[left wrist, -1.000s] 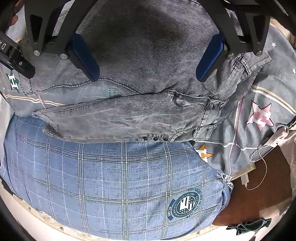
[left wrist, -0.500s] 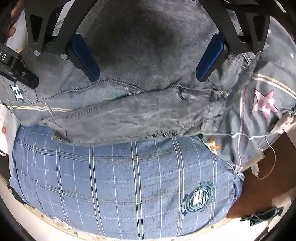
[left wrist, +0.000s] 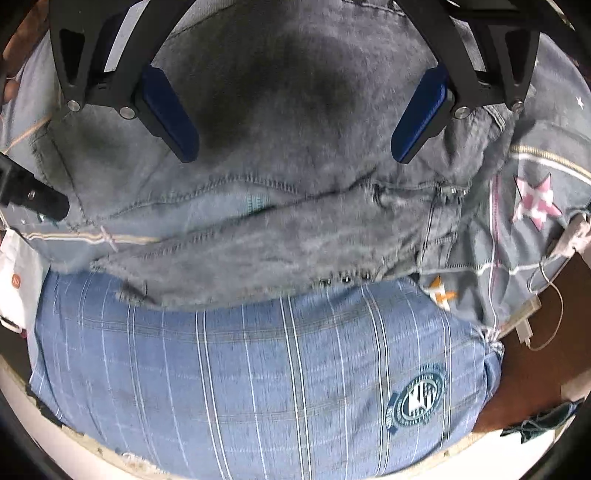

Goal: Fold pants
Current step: 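Move both grippers over the grey jeans toward the folded leg hem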

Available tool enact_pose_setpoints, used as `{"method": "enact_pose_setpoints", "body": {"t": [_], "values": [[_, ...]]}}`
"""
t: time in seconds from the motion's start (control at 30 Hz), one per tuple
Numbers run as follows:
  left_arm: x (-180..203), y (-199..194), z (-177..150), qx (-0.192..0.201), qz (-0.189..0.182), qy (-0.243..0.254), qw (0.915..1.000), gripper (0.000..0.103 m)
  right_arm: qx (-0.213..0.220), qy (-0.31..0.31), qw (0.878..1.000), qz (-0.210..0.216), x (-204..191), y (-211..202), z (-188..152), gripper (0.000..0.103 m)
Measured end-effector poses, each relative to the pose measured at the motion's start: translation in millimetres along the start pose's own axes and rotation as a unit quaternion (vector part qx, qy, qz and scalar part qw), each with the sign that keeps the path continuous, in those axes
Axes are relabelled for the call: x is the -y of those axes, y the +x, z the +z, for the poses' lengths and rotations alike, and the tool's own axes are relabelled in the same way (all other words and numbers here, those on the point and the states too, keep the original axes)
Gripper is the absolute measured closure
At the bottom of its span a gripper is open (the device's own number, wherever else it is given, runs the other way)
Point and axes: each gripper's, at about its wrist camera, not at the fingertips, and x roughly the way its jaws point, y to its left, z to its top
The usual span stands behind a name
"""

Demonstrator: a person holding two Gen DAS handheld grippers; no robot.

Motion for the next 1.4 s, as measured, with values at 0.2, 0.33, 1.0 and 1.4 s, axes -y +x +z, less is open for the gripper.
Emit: {"method": "enact_pose_setpoints", "body": {"t": [0.2,0.33,1.0,1.4], "values": [[-2,-17,18,0.032,0.005,-0.010,0.9994,0.000,0.004,0.016,1.000,-0.002,7,-3,0,0.000],[-2,-32,34,0.039,-0.003,-0.016,0.9991,0.000,0.000,0.029,1.000,0.009,11,-4,2,0.000],[-10,-16,49,0.019,-0.019,-0.024,0.9993,0.000,-0.015,-0.011,1.000,0.024,-7,-7,32,0.003],[-40,24,100,0.013,0.017,-0.029,0.9994,0.000,0.017,-0.023,0.996,0.084,-43,33,110,0.003]]}}
